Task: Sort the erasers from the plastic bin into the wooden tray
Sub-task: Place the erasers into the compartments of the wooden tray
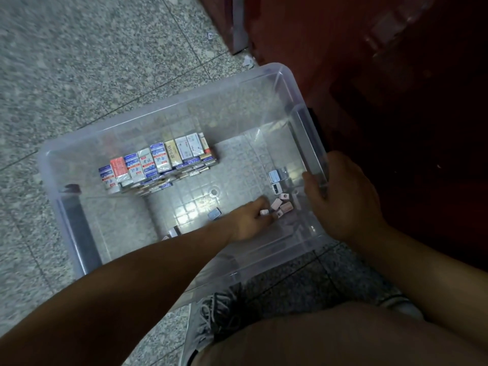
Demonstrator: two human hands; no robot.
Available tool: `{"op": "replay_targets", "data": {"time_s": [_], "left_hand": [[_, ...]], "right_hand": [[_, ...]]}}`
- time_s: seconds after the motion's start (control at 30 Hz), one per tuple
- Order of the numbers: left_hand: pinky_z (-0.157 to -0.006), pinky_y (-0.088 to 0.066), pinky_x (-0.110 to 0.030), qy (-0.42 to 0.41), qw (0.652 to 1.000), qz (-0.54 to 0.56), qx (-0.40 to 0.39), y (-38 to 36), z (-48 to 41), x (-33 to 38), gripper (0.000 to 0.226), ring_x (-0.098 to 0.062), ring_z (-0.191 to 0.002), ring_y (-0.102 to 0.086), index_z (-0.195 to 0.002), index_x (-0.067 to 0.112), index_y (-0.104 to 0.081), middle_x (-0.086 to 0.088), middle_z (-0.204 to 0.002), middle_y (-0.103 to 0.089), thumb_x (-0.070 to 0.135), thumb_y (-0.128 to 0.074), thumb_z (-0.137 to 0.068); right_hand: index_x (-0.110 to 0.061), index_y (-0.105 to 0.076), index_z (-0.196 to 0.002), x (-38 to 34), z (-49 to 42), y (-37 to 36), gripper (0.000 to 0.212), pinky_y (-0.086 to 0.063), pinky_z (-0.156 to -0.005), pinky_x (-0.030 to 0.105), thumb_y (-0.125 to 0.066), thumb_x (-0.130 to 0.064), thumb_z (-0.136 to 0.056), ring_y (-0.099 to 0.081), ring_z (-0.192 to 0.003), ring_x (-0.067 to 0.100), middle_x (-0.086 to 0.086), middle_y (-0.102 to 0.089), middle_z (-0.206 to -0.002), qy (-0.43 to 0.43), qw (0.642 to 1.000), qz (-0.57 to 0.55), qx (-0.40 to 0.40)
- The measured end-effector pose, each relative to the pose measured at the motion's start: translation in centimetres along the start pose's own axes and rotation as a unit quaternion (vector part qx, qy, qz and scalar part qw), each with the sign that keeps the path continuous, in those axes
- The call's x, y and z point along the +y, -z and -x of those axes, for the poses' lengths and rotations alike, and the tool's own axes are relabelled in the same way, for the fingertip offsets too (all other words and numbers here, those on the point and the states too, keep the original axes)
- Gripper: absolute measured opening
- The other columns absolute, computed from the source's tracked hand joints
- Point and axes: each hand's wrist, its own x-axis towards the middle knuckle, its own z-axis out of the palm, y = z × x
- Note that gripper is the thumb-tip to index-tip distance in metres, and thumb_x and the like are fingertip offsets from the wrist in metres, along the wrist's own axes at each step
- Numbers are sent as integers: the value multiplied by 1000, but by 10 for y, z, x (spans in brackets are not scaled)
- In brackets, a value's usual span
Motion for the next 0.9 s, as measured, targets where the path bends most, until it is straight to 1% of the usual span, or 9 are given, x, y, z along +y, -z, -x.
{"op": "replay_targets", "data": {"time_s": [0.13,0.23,0.3,0.4,0.53,0.67,0.73,0.8,0.9], "left_hand": [[-87,-47,-29,-2,1000,14,25,0,1,2,10,-17,-98,-61,-90,42,-54,8,-100,-61,43,-56,-99],[-87,-43,-21,-36,998,10,47,1,4,2,8,-11,-100,-61,-96,34,-63,12,-105,-62,26,-63,-97],[-86,-48,-23,-55,996,35,61,2,7,0,10,-11,-92,-63,-99,28,-68,11,-102,-65,19,-63,-96],[-64,-49,-24,-12,988,127,82,11,22,4,14,-11,-65,-61,-90,26,-69,8,-82,-61,15,-64,-96],[-57,-49,-25,-11,968,223,113,30,56,21,15,-18,-54,-64,-90,13,-68,-7,-76,-59,0,-62,-96],[-51,-45,-17,-60,949,277,140,53,100,64,20,-8,-56,-59,-88,8,-70,-4,-74,-68,-11,-64,-89],[-45,-40,-11,-87,943,277,160,65,124,100,13,-3,-51,-56,-94,0,-69,-5,-71,-66,-12,-65,-90],[-42,-36,-9,-117,937,276,180,75,147,139,14,-1,-47,-53,-104,-5,-68,-8,-72,-64,-9,-66,-91],[-40,-32,-13,-155,942,237,181,83,178,198,13,-3,-42,-44,-105,6,-75,-4,-69,-65,6,-73,-91]], "right_hand": [[-9,-53,-104,1,-1,0,37,-47,-75,43,-51,-45,-95,-59,-93,39,13,-61,-98,2,1000,-5,5],[-8,-53,-103,4,-1,-3,32,-47,-74,42,-59,-38,-97,-59,-92,38,13,-61,-97,8,1000,-5,10],[-8,-52,-101,5,-1,-5,30,-43,-72,39,-59,-37,-97,-58,-90,37,13,-59,-95,12,1000,-4,15],[-6,-52,-100,3,-1,-6,30,-41,-71,38,-62,-34,-95,-58,-90,37,14,-59,-95,8,1000,1,17],[-4,-54,-109,0,0,-3,36,-46,-77,42,-57,-39,-97,-61,-95,41,19,-62,-105,2,1000,24,-8],[-8,-54,-126,-9,5,27,47,-48,-88,44,-54,-45,-97,-60,-106,42,20,-61,-118,-4,996,83,-39],[-12,-58,-124,-16,12,54,38,-50,-86,40,-61,-35,-94,-61,-100,36,14,-63,-111,24,999,26,-33],[-15,-67,-112,-28,26,89,22,-47,-77,31,-66,-22,-91,-61,-84,22,3,-64,-94,55,996,-66,-39],[-24,-70,-94,-41,52,143,10,-45,-64,21,-66,-17,-89,-56,-62,3,-11,-63,-69,18,983,-178,-36]]}}
